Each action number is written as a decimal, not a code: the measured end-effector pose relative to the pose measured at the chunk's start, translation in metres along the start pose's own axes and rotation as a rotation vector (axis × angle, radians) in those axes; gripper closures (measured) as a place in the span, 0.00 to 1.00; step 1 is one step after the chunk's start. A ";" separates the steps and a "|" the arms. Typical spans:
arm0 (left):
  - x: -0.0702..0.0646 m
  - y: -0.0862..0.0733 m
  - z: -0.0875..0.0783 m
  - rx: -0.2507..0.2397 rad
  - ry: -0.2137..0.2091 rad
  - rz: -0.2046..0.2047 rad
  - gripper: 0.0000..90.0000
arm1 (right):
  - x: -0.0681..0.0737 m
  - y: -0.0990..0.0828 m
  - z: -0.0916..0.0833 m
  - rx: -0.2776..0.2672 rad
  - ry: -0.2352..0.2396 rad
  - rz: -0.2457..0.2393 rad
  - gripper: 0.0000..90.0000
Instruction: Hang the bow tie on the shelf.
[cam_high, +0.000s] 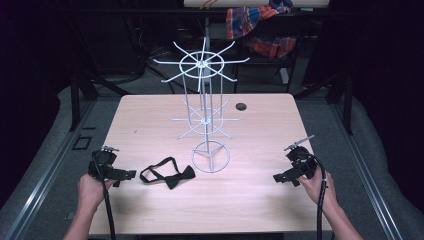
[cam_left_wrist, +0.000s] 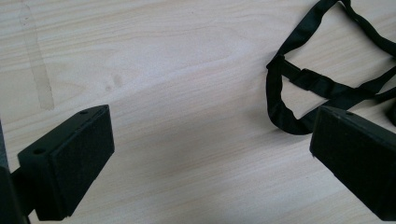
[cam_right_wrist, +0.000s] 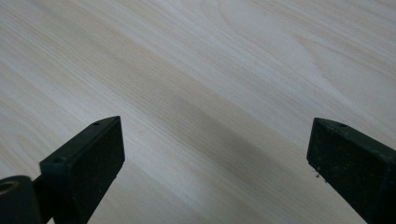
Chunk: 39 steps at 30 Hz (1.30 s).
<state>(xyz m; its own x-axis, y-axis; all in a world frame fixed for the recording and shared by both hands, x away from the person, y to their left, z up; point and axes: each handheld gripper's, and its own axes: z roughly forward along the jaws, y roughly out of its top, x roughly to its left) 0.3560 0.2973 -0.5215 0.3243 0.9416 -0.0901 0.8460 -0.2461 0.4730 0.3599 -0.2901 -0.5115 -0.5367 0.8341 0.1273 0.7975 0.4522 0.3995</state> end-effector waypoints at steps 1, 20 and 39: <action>0.000 0.000 0.000 -0.001 -0.001 0.000 0.00 | 0.000 0.000 0.000 0.001 -0.012 -0.002 0.04; -0.011 0.017 0.000 -0.034 -0.060 0.018 0.00 | 0.006 0.003 0.000 0.006 0.014 -0.005 0.05; -0.041 0.052 0.026 -0.038 -0.095 0.098 0.02 | 0.011 0.004 0.002 0.022 0.021 -0.011 0.06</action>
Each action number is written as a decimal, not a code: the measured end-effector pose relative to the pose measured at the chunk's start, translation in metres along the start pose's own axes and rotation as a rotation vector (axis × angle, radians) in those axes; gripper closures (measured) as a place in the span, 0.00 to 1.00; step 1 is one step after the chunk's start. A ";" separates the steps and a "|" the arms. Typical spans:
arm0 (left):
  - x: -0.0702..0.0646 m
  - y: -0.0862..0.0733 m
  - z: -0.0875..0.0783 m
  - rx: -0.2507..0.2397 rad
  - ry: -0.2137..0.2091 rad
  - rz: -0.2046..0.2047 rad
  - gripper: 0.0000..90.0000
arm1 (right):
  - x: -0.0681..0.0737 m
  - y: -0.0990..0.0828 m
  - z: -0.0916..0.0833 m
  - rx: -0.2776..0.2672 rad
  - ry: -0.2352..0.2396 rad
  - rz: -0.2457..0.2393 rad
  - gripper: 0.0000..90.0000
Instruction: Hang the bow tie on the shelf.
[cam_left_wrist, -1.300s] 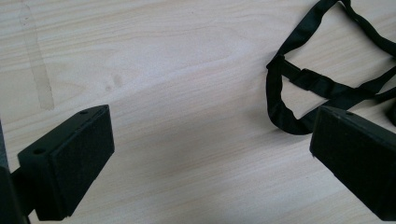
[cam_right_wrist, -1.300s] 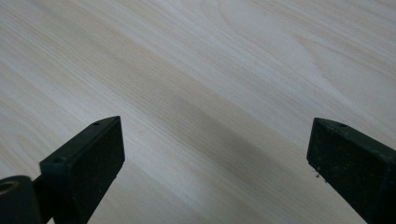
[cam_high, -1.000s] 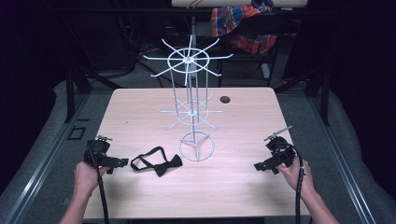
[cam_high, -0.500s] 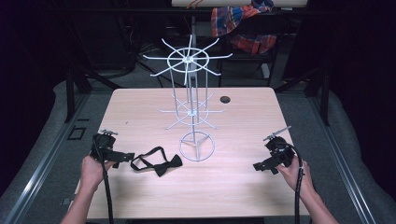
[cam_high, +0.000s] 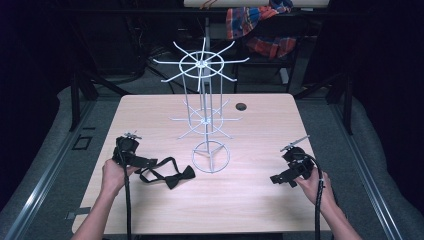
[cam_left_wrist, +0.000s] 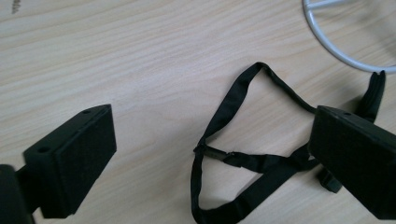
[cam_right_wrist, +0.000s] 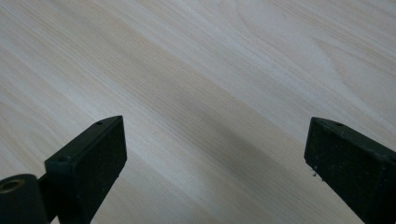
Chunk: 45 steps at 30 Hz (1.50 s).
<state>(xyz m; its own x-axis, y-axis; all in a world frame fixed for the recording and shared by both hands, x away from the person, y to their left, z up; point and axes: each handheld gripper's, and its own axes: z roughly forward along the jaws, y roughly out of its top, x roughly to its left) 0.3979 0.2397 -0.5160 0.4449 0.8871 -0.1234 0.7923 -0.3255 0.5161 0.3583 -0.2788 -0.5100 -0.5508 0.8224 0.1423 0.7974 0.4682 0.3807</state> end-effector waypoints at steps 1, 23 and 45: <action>0.000 0.001 0.003 0.011 -0.001 0.007 0.04 | 0.000 0.000 0.000 0.003 0.004 -0.004 0.06; -0.001 -0.001 0.037 0.165 -0.044 0.033 0.72 | 0.002 -0.001 0.002 -0.004 -0.003 0.003 0.09; -0.001 -0.003 0.026 0.114 0.030 0.070 0.99 | 0.002 -0.001 0.002 0.024 0.010 -0.016 0.11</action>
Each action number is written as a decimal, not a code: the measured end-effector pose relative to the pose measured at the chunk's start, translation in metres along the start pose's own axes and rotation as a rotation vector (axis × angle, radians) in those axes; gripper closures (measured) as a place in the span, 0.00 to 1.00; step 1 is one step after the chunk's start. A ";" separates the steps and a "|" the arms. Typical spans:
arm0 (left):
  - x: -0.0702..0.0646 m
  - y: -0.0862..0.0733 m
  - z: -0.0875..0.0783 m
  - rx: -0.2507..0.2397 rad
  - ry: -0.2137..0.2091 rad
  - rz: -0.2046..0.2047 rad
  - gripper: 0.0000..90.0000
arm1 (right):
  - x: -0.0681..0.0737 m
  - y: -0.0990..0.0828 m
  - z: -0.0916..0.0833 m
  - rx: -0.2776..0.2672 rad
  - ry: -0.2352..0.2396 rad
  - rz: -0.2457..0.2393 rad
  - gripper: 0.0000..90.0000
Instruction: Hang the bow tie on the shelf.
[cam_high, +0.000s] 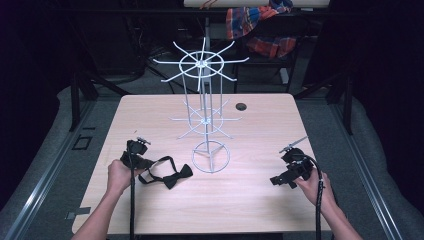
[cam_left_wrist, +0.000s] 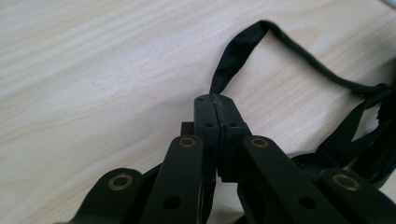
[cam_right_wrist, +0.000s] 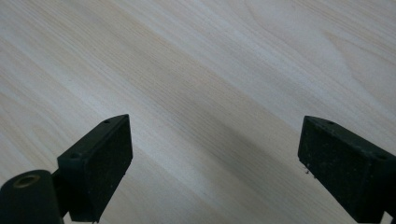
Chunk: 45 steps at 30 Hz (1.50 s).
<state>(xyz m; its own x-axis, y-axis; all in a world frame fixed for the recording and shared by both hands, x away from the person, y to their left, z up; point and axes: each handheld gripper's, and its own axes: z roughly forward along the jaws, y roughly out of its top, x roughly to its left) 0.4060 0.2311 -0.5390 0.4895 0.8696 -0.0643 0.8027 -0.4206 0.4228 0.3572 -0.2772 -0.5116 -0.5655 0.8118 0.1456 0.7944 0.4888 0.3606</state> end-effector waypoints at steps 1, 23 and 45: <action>0.000 0.000 -0.003 -0.009 -0.002 0.000 0.99 | 0.000 0.000 0.000 0.003 -0.002 0.005 0.11; -0.014 -0.001 -0.055 -0.208 0.077 0.049 1.00 | 0.001 0.000 -0.004 0.000 -0.016 -0.007 0.11; -0.040 0.014 -0.104 -0.312 0.114 0.112 1.00 | 0.000 0.000 -0.003 0.004 -0.017 0.005 0.11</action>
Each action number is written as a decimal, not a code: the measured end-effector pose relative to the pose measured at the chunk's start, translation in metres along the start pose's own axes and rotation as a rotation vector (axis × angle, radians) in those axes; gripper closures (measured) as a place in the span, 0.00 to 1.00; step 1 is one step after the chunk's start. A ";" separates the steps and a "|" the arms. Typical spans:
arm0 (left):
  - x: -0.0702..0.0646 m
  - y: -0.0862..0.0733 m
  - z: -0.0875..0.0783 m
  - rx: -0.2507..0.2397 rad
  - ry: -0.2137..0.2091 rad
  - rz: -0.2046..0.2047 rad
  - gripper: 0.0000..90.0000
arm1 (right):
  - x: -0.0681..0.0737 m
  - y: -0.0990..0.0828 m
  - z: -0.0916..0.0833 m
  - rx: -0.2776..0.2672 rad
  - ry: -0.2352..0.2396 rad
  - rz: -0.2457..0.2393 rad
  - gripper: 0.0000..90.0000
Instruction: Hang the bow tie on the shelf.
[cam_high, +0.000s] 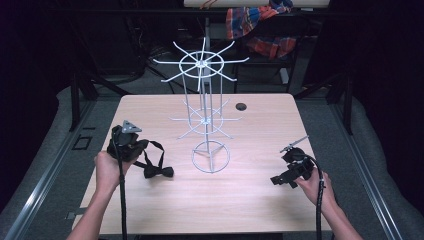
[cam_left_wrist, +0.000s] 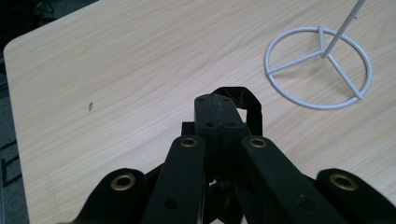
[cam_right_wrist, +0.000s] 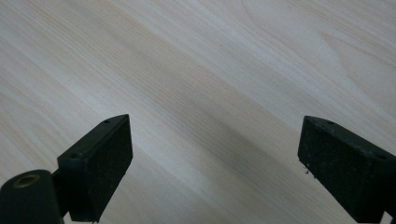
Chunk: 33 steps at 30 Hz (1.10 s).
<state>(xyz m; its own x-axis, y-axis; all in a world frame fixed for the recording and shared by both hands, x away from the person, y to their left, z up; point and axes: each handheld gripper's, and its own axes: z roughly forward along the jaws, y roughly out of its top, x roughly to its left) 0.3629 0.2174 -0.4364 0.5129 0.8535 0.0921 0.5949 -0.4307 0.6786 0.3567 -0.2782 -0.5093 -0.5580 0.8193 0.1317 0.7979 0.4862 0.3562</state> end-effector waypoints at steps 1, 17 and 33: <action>-0.001 0.002 -0.001 -0.001 -0.001 0.002 1.00 | 0.000 0.000 0.000 0.004 0.003 -0.002 0.11; -0.009 0.026 -0.007 -0.003 0.005 0.001 1.00 | 0.000 0.000 -0.002 -0.010 0.018 0.003 0.11; -0.007 0.055 -0.013 -0.026 0.031 -0.002 1.00 | 0.000 0.000 -0.001 0.003 0.012 -0.003 0.11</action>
<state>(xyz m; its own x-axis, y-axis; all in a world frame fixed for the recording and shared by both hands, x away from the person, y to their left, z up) 0.3837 0.1916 -0.3903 0.4922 0.8632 0.1125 0.5797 -0.4214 0.6974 0.3564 -0.2785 -0.5084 -0.5631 0.8141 0.1419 0.7971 0.4896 0.3535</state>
